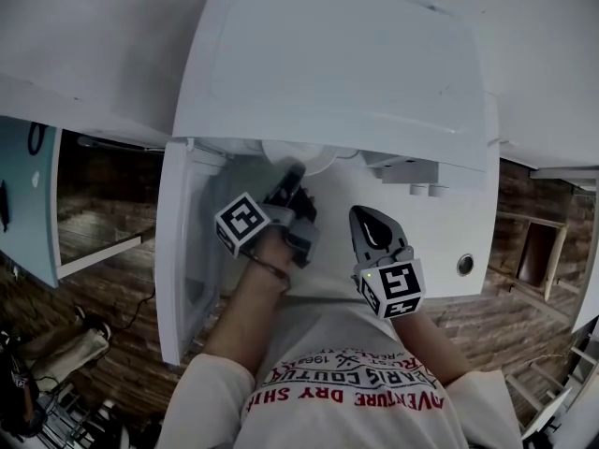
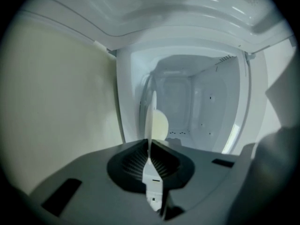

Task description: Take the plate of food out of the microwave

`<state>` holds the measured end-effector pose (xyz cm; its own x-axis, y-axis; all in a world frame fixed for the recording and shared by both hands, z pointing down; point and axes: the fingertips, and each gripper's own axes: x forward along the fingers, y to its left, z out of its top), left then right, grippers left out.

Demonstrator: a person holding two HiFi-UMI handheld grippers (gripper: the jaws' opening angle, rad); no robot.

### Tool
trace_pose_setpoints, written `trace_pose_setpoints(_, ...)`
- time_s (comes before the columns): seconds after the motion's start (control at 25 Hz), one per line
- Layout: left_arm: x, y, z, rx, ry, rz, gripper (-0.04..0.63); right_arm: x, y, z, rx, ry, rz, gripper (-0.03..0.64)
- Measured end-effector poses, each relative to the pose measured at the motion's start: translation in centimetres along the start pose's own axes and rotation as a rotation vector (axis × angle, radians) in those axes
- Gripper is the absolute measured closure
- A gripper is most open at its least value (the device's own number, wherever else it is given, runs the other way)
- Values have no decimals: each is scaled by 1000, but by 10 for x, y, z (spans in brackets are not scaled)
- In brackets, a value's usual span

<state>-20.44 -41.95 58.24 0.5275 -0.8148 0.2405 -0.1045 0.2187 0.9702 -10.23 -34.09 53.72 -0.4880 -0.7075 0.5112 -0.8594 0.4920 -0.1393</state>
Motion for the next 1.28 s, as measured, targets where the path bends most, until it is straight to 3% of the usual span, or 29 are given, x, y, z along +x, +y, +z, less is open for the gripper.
trace_pose_setpoints(0.32, -25, -15, -21, 88, 49, -36, 577, -16, -7, 6, 0, -39, -17, 607)
trace_pose_setpoints(0.64, -70, -32, -57, 104, 67, -80, 577, -38, -11, 19, 7, -91, -19, 606)
trace_pose_setpoints(0.76, -91, -44, -75, 86, 59, -112, 577, -51, -9, 32, -18, -126, -8, 607)
trace_pose_setpoints(1.28, -162, -105, -129, 156, -30, -182, 577, -119, 3, 63, -47, -255, 21, 607)
